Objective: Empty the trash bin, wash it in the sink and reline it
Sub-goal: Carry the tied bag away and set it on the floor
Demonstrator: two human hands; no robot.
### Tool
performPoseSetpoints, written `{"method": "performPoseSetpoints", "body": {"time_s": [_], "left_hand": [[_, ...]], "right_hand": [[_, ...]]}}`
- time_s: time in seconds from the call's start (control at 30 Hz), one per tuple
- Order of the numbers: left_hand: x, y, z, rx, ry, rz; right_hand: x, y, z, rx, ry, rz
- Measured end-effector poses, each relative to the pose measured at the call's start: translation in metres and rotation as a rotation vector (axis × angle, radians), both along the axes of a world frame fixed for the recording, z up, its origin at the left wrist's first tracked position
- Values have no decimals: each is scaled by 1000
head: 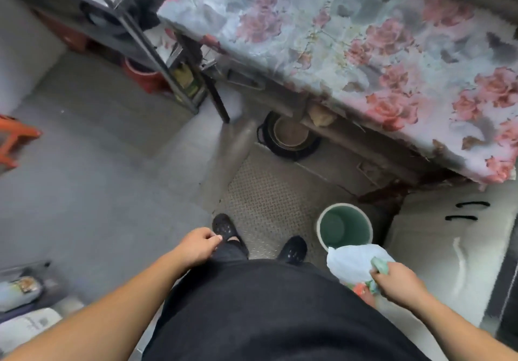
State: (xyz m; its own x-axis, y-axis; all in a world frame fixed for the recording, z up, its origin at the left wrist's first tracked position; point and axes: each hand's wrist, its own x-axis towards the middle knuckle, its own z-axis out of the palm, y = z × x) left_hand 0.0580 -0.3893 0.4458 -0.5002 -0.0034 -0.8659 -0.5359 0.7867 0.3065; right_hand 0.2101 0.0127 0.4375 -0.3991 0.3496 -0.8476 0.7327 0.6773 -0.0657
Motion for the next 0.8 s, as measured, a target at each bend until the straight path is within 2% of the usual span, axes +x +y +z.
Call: {"method": "performPoseSetpoints", "body": {"time_s": [0.2, 0.43, 0.53, 0.67, 0.8], "left_hand": [[33, -87, -11, 41, -22, 291], [69, -210, -17, -39, -67, 209], [82, -264, -21, -90, -105, 257], [84, -331, -24, -131, -61, 590], [51, -377, -14, -140, 36, 839]], "right_hand": [[-80, -50, 11, 23, 46, 185], [-185, -162, 17, 27, 77, 406], [-227, -211, 14, 19, 125, 444], [-277, -270, 19, 20, 185, 481], [-320, -317, 25, 33, 176, 696]]}}
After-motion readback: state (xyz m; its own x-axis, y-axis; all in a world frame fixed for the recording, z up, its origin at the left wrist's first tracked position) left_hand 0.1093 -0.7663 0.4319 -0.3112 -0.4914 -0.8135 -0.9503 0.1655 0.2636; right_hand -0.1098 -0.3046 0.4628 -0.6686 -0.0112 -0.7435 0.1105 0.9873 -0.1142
